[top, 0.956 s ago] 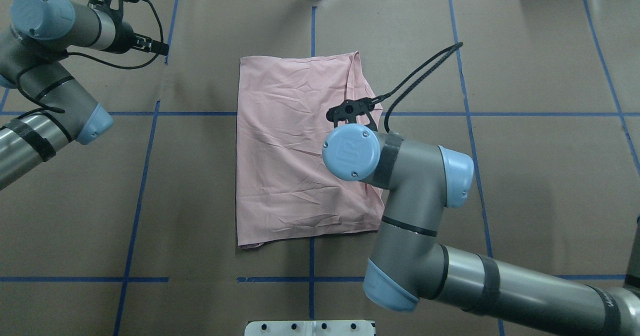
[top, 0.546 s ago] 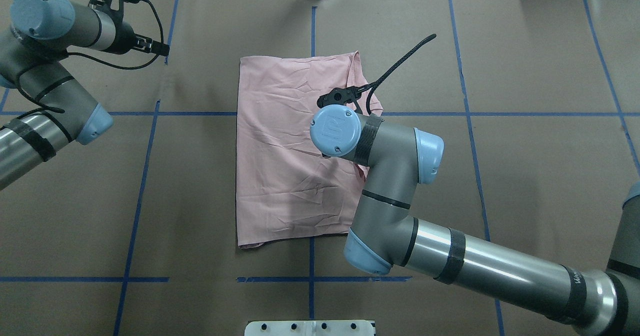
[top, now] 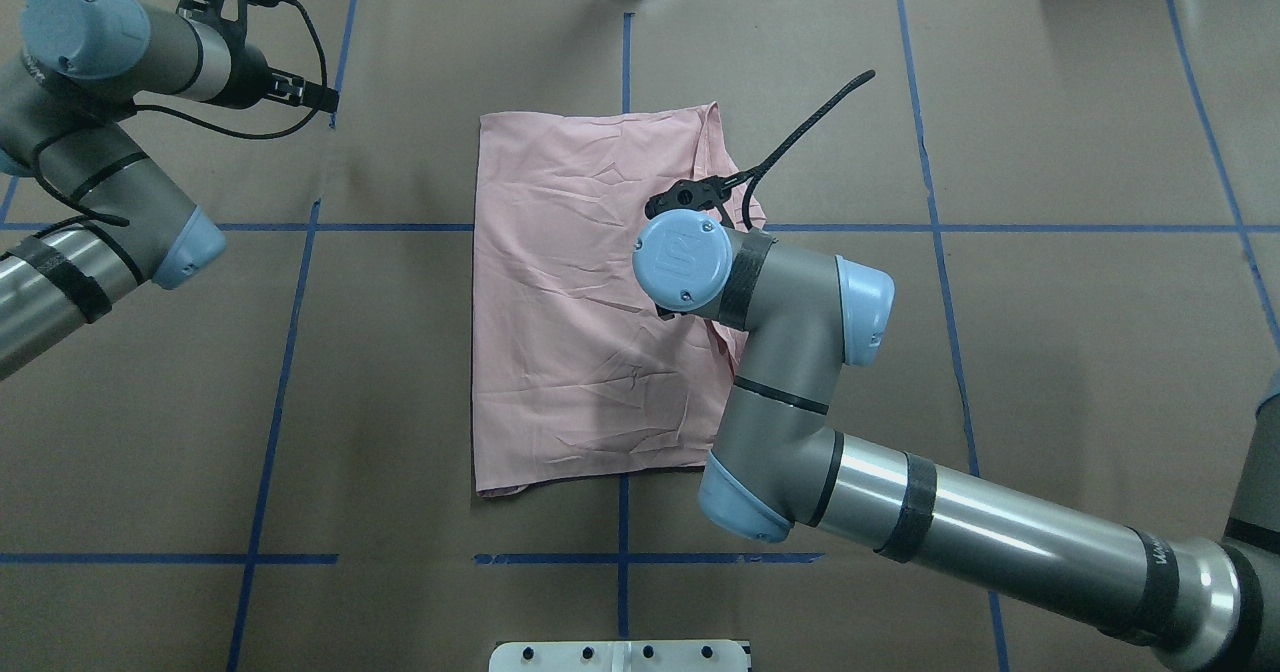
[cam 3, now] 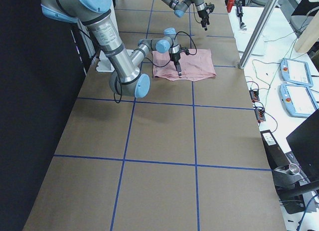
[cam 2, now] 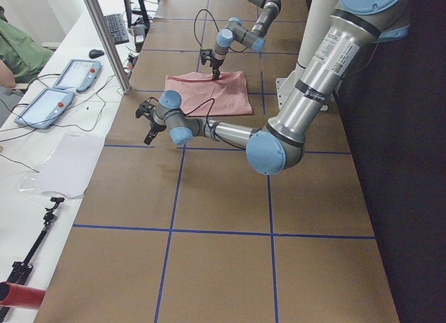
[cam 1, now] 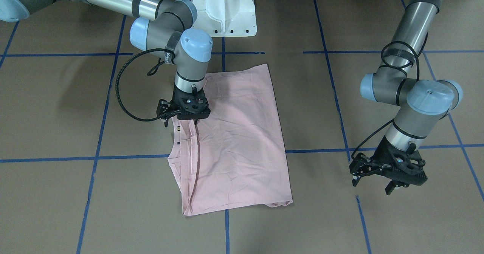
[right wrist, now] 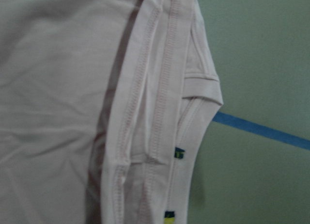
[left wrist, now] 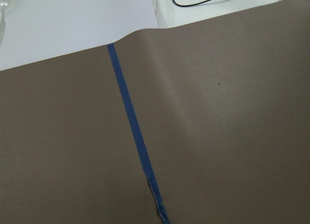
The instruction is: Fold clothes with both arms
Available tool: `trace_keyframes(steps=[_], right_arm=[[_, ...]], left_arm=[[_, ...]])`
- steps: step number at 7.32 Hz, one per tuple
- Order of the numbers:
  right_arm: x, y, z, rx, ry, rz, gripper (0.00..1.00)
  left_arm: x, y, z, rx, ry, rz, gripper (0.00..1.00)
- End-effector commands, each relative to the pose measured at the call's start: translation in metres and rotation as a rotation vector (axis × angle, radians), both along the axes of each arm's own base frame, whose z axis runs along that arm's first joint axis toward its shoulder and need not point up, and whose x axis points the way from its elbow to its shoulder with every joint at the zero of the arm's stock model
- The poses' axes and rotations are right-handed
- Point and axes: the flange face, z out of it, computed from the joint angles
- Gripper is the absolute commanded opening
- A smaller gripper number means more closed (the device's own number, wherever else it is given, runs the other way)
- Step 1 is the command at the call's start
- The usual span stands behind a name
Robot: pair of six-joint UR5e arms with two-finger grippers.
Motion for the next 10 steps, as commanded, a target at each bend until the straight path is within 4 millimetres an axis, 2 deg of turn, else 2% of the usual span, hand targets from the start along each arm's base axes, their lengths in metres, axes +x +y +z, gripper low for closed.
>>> trace_keyframes(steps=[1, 2, 3, 4, 5, 6, 7, 8, 9, 10], right_arm=[[0.045, -0.036, 0.033, -0.004, 0.047, -0.033, 1.0], [0.063, -0.044, 0.061, 0.004, 0.089, -0.063, 1.0], [0.078, -0.046, 0.073, 0.003, 0.094, -0.059, 1.0], [0.09, -0.042, 0.044, 0.016, 0.026, -0.017, 1.0], [0.095, -0.029, 0.014, -0.043, -0.12, 0.042, 1.0], [0.11, -0.014, 0.003, -0.035, -0.249, 0.077, 1.0], [0.126, 0.004, 0.005, -0.072, -0.42, 0.155, 1.0], [0.138, 0.023, 0.01, -0.106, -0.543, 0.213, 1.0], [0.143, 0.041, 0.014, -0.169, -0.621, 0.312, 1.0], [0.139, 0.062, 0.01, -0.195, -0.659, 0.392, 1.0]], left_arm=[[0.0, 0.0, -0.001, 0.002, 0.002, 0.0, 1.0], [0.0, 0.0, -0.003, 0.005, 0.003, 0.0, 1.0], [-0.001, 0.002, -0.013, 0.011, 0.011, 0.002, 1.0], [0.001, 0.006, -0.026, 0.019, 0.035, 0.022, 1.0], [0.005, 0.015, -0.038, -0.028, 0.103, 0.046, 1.0], [0.0, 0.031, -0.056, -0.081, 0.185, 0.021, 1.0], [0.012, 0.074, -0.07, -0.107, 0.235, 0.044, 1.0], [0.024, 0.127, -0.095, -0.147, 0.29, 0.076, 1.0], [0.032, 0.181, -0.129, -0.215, 0.341, 0.101, 1.0], [0.041, 0.23, -0.154, -0.294, 0.375, 0.109, 1.0]])
